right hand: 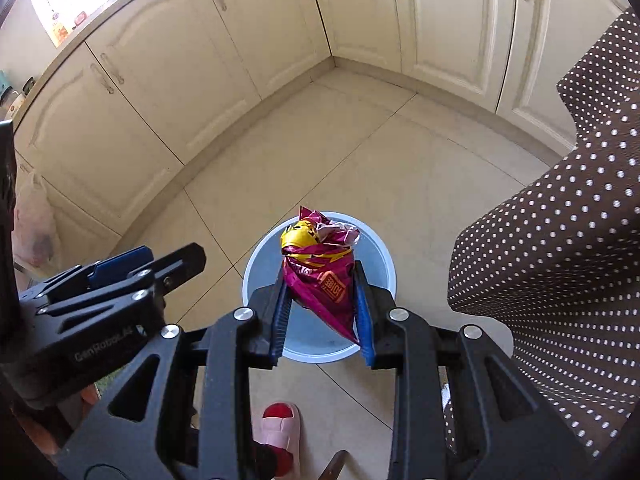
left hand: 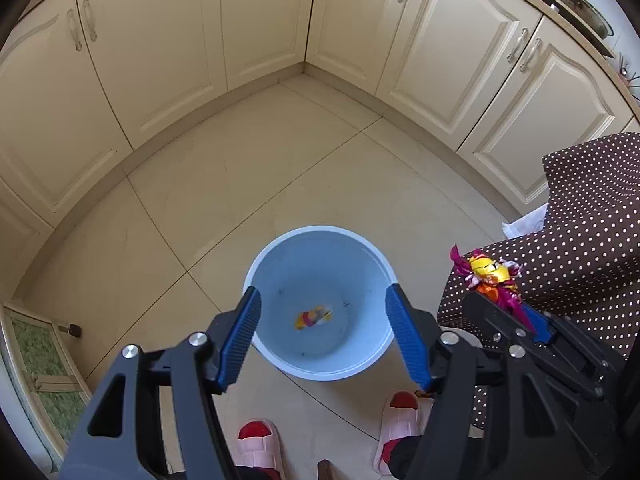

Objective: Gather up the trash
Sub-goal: 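Carry both wrappers over the blue bucket and open both tools to drop them, then grasp the clear plastic bag with the left tool while the right tool grasps the brown crumb, then carry both items over the blue bucket and open both tools to drop them, then grasp the green wrapper strip with the left tool while the right tool grasps the orange peel, then carry the strip and orange peel over the blue bucket and open both tools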

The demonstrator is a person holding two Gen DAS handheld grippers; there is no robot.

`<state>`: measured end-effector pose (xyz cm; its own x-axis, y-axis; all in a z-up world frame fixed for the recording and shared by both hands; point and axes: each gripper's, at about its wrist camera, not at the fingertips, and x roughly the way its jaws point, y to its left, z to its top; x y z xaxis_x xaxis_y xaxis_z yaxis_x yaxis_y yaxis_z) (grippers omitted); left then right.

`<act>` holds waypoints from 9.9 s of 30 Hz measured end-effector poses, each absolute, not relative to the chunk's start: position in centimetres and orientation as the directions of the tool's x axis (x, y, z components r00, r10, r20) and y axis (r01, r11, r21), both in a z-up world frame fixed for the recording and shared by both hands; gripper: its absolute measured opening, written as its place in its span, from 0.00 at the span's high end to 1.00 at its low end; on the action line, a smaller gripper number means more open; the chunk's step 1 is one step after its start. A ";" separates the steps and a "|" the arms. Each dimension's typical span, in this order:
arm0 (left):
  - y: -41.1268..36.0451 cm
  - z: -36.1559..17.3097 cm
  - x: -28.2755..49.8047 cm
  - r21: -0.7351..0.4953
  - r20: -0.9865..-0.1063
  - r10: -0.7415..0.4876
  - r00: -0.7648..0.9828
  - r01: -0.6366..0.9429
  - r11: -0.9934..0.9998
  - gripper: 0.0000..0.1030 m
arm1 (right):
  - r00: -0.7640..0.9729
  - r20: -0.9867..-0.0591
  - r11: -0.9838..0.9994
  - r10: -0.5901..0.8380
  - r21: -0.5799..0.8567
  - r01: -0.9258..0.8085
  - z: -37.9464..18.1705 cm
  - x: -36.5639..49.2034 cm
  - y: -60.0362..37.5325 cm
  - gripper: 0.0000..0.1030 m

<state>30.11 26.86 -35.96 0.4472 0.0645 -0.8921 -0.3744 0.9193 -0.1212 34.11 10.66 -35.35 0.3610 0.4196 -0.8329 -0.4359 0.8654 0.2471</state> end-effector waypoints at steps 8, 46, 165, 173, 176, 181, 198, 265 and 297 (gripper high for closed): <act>28.6 -35.8 29.0 -0.120 -0.890 0.089 0.448 -0.419 0.900 0.38 | 0.359 -0.825 0.855 0.436 0.254 -0.452 -35.8 34.3 12.4 0.72; 3.6 -12.0 21.4 -0.294 -0.607 -0.286 0.741 0.125 0.948 0.27 | 0.886 -0.447 0.992 0.123 0.051 -0.112 -10.5 18.2 -17.2 0.39; 29.0 -39.1 31.5 -0.210 -0.876 0.009 0.482 -0.397 0.893 0.52 | 0.294 -0.858 0.842 0.422 0.251 -0.477 -37.0 36.2 13.3 0.75; 29.9 -39.8 30.7 -0.189 -0.890 0.024 0.456 -0.417 0.889 0.52 | 0.279 -0.865 0.843 0.417 0.253 -0.474 -37.9 36.5 14.5 0.75; 30.0 -39.7 30.5 -0.189 -0.889 0.030 0.457 -0.427 0.885 0.52 | 0.279 -0.864 0.840 0.419 0.252 -0.481 -38.0 36.5 14.9 0.74; 30.6 -39.3 30.2 -0.197 -0.886 0.034 0.462 -0.441 0.876 0.52 | 0.291 -0.857 0.838 0.424 0.249 -0.486 -37.8 36.5 15.5 0.74; 29.2 -31.3 26.5 -0.185 -0.812 0.110 0.574 -0.431 0.883 0.46 | 0.416 -0.791 0.839 0.447 0.211 -0.501 -30.1 34.2 13.7 0.60; -2.0 -11.3 25.9 -0.223 -0.573 -0.262 0.777 0.159 0.962 0.87 | 0.730 -0.656 0.981 0.191 0.156 -0.116 -12.4 28.9 -22.4 0.46; 4.9 -12.3 22.2 -0.304 -0.550 -0.294 0.782 0.140 0.942 0.87 | 0.842 -0.467 0.961 0.269 0.076 -0.265 -5.5 23.4 -17.4 0.86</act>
<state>22.19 4.91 -12.26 0.7818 -0.2938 -0.5500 0.1403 0.9423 -0.3041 23.38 -17.36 -5.48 0.8424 0.2688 -0.4671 -0.2647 0.9613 0.0758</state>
